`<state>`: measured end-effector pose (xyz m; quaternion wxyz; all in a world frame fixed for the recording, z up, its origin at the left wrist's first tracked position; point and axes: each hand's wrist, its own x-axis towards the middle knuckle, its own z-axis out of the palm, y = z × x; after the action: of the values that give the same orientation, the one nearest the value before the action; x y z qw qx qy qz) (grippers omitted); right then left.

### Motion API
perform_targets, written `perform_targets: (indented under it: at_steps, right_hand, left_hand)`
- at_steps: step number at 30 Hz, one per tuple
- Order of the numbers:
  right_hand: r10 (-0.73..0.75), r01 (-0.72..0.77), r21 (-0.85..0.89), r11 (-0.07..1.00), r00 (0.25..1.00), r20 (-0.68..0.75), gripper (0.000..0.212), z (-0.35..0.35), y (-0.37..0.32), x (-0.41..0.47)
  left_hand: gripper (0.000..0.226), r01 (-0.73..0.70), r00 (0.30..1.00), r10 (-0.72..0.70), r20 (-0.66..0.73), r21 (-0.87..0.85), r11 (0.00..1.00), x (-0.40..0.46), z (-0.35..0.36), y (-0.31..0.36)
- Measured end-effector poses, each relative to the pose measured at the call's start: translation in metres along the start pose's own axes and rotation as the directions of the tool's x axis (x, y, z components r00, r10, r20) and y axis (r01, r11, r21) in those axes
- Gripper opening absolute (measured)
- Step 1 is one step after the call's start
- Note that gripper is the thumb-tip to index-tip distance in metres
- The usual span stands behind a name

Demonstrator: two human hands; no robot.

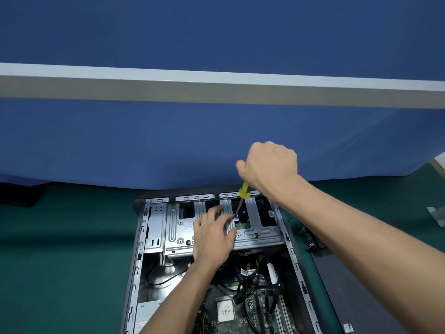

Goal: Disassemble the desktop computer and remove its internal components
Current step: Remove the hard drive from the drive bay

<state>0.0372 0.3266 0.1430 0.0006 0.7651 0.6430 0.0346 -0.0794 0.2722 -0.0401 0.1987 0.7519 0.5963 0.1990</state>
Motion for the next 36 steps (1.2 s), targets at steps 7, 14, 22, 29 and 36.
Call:
perform_targets:
  at_steps: [7,14,22,29,36]
  right_hand:
    - [-0.27,0.264,0.249,0.932,0.963,-0.011,0.02,0.003,-0.001,-0.006]
    - [-0.087,0.067,0.1,0.993,0.973,0.213,0.03,-0.012,0.01,-0.003]
    - [-0.179,0.104,0.24,0.965,0.932,0.315,0.024,-0.019,0.012,-0.01]
    - [-0.5,0.418,0.286,0.862,0.794,0.346,0.021,-0.02,0.007,-0.023]
    - [-0.312,0.28,0.143,0.949,0.896,0.317,0.02,-0.025,-0.01,-0.015]
  left_hand:
    - [0.034,0.127,0.991,-0.132,-0.022,-0.16,0.979,0.013,-0.004,0.004]
    - [0.036,0.194,0.977,-0.207,-0.044,-0.201,0.96,0.018,-0.003,0.006]
    - [0.036,0.167,0.98,-0.181,-0.082,-0.16,0.973,0.014,0.001,0.007]
    - [0.028,0.107,0.991,-0.113,-0.072,-0.082,0.991,0.013,-0.002,0.011]
    - [0.027,0.054,0.998,-0.054,-0.014,-0.021,0.998,0.013,0.0,0.008]
